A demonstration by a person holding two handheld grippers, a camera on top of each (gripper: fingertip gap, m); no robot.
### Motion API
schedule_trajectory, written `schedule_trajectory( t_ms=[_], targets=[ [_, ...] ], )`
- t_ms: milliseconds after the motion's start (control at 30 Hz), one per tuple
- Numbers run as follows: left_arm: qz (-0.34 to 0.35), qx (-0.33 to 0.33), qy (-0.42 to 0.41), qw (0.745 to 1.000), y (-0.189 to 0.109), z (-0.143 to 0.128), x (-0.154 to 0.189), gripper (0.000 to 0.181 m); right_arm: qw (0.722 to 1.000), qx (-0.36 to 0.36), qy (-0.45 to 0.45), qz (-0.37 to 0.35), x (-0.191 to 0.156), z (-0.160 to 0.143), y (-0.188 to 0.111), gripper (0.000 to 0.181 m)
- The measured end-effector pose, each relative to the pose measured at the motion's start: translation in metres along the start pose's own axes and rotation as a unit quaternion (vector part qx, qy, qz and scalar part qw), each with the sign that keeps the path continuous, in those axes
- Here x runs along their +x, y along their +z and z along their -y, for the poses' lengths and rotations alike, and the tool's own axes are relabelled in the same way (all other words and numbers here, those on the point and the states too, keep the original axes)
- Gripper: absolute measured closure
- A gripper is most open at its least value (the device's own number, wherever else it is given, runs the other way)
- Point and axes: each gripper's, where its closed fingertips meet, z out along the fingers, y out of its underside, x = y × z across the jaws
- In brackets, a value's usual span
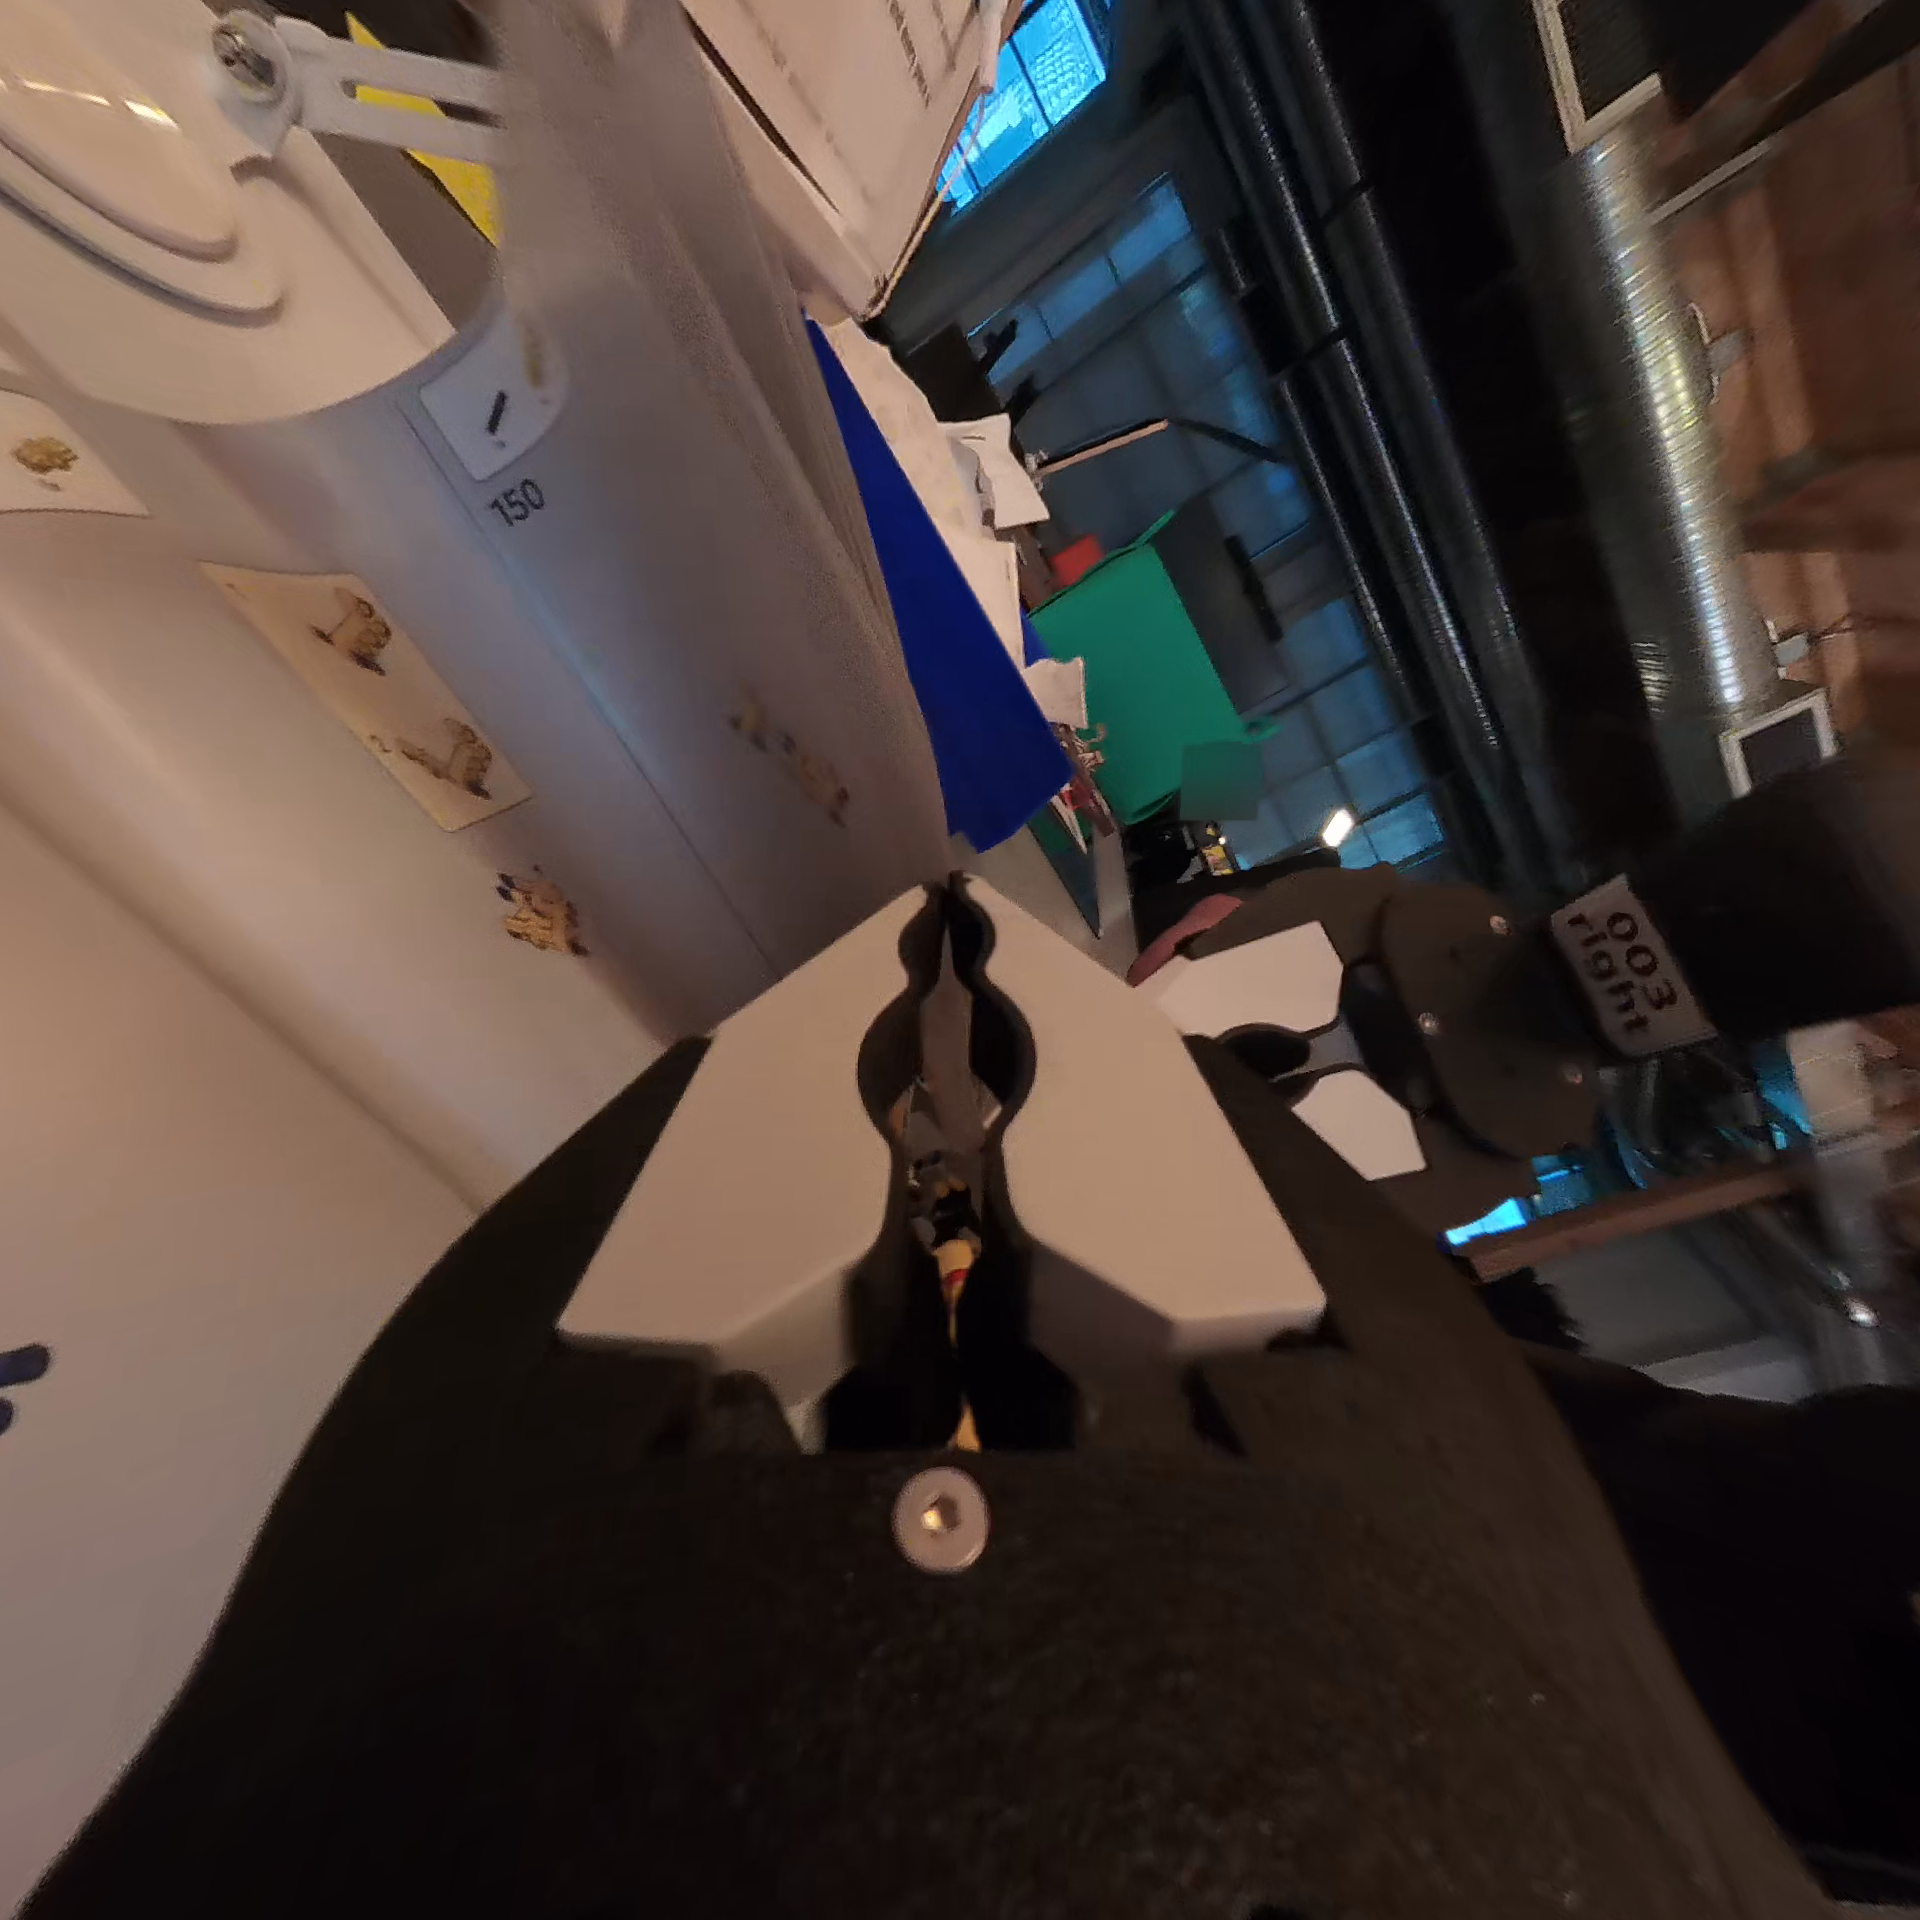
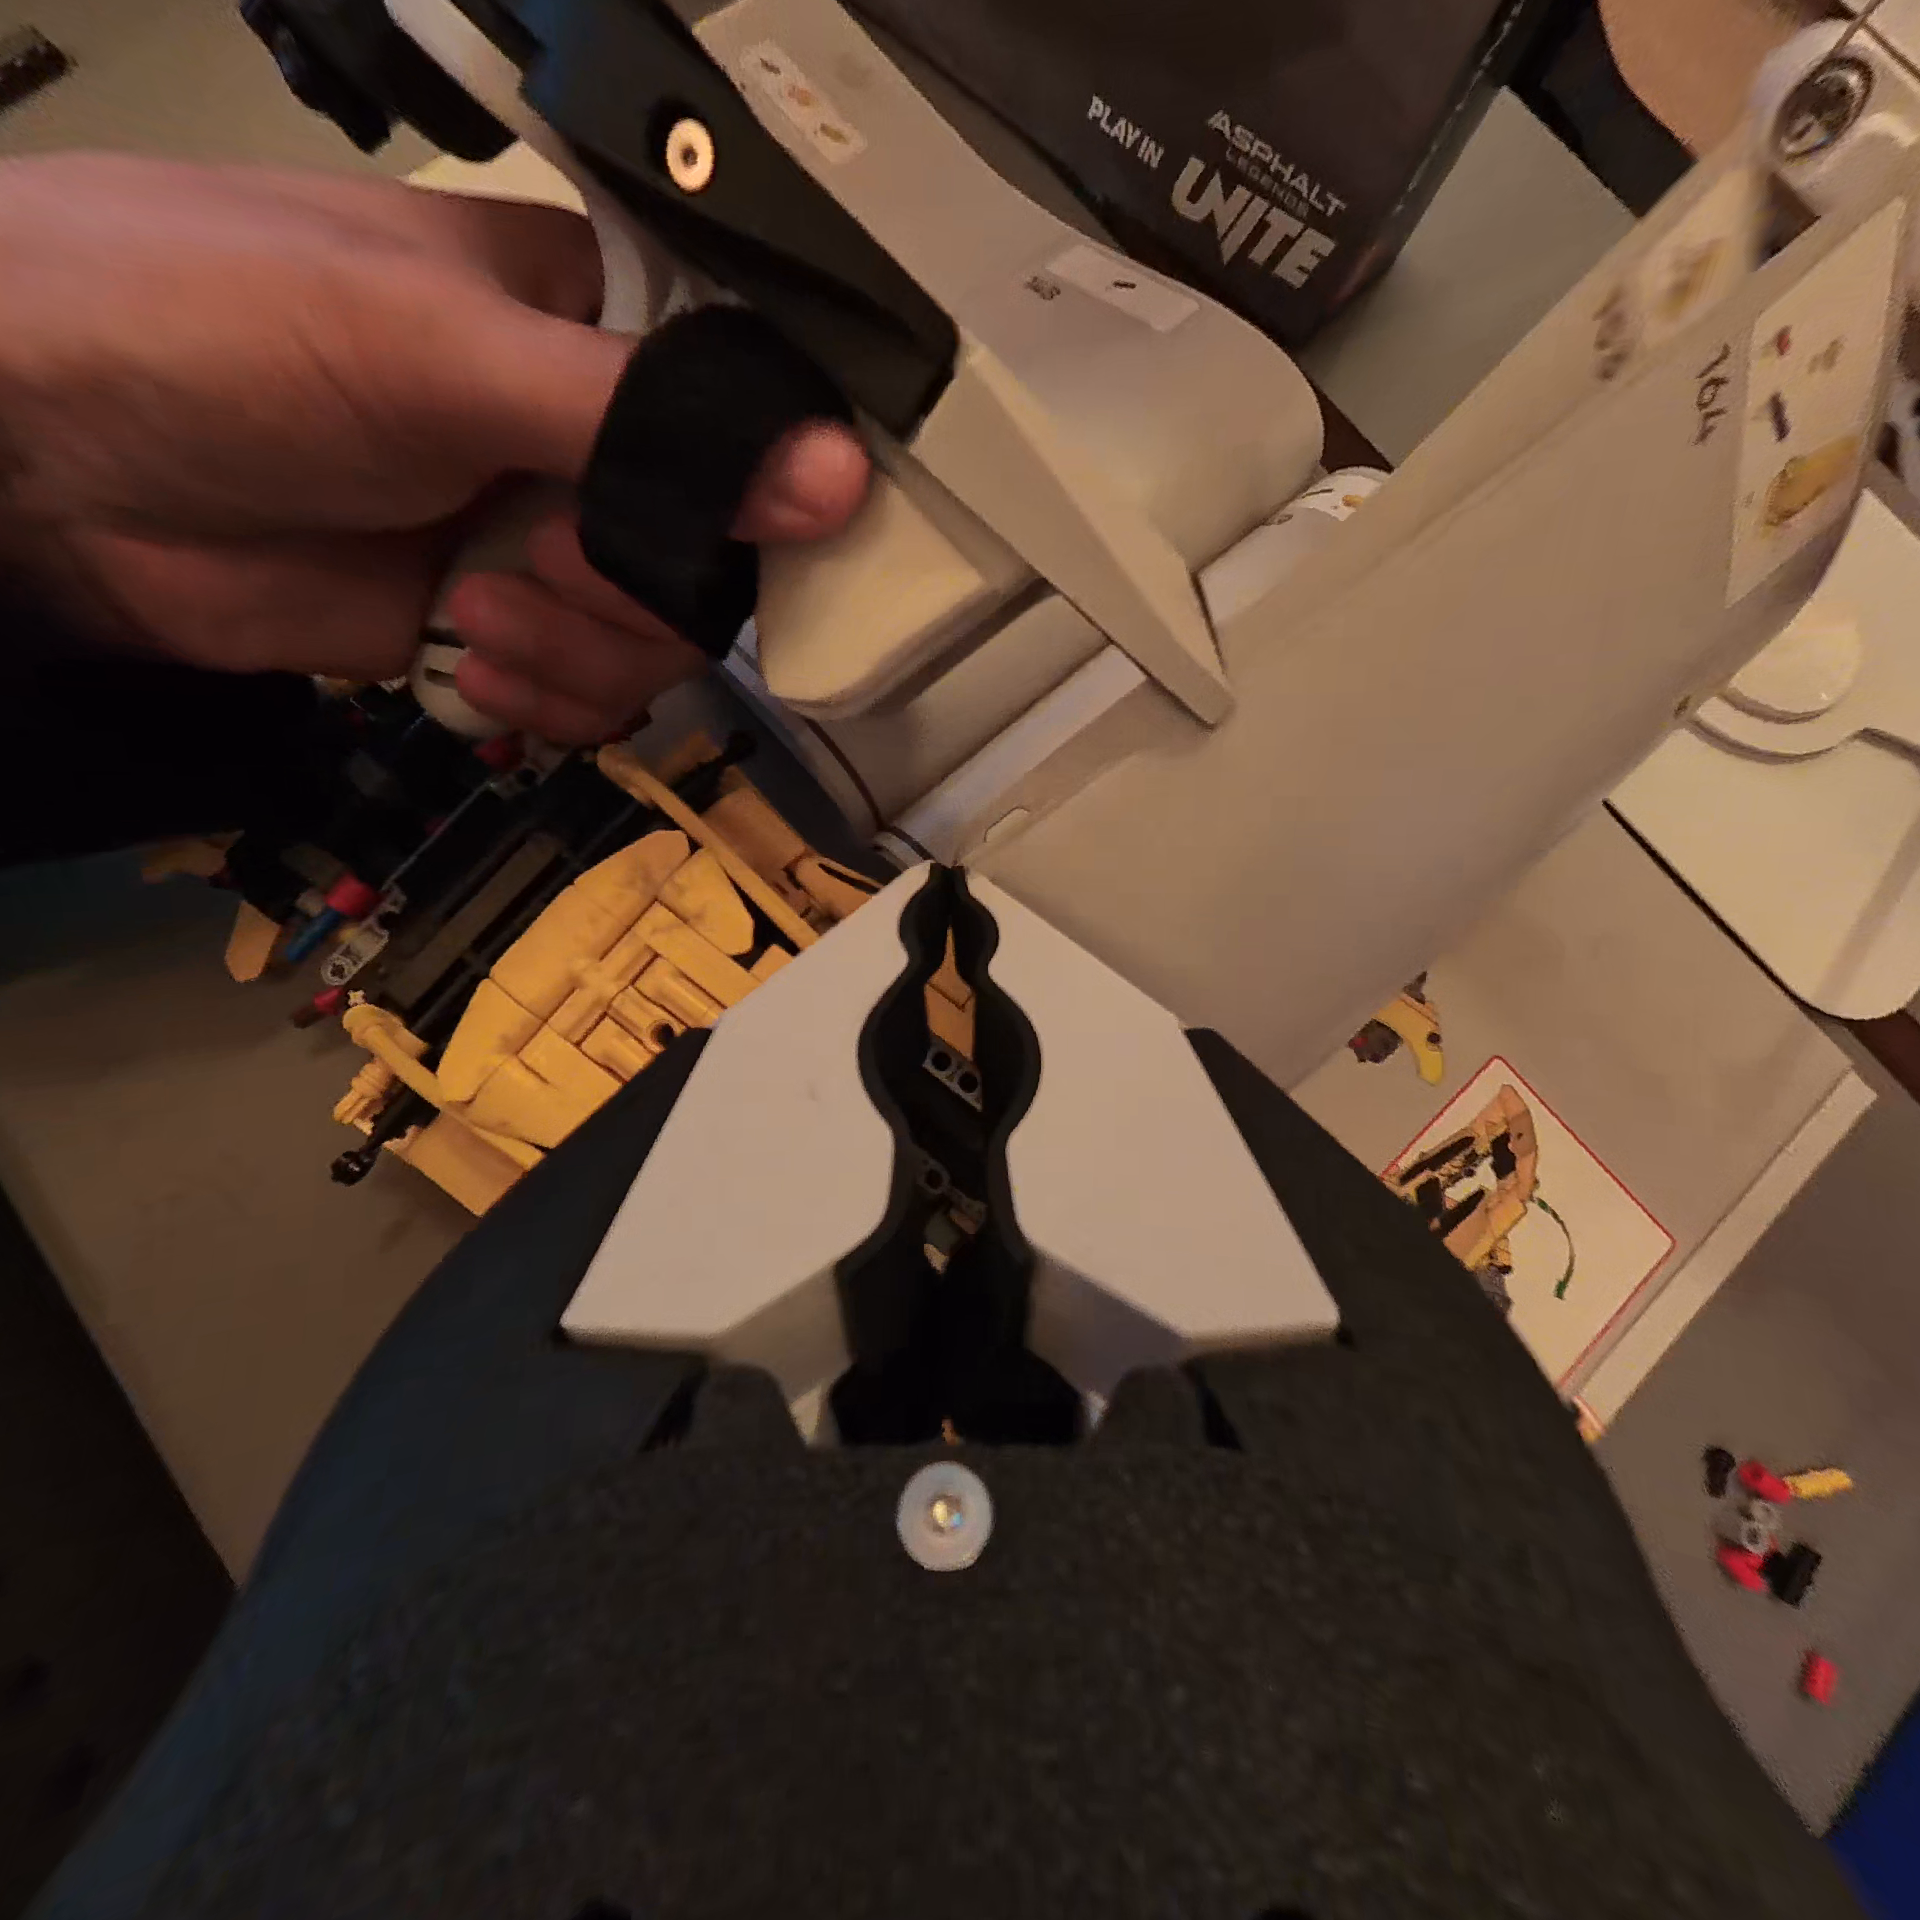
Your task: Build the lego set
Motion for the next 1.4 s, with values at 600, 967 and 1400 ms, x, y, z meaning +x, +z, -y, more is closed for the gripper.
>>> schedule_trajectory(
  t_ms=[600,967,1400],
  targets=[
    [-0.054,-0.006,0.019,0.998,0.007,-0.004,0.016,0.181,0.972,0.142,0.150,0.114,0.055,0.008,0.011,0.121],
    [-0.050,-0.006,0.030,0.998,0.006,-0.004,0.014,0.181,0.959,0.162,0.181,0.143,0.063,0.004,-0.003,0.143],
    [0.149,-0.056,0.097,0.982,-0.073,0.018,-0.039,0.181,0.982,0.115,0.043,-0.140,0.142,-0.036,-0.033,0.114]
  ],
)
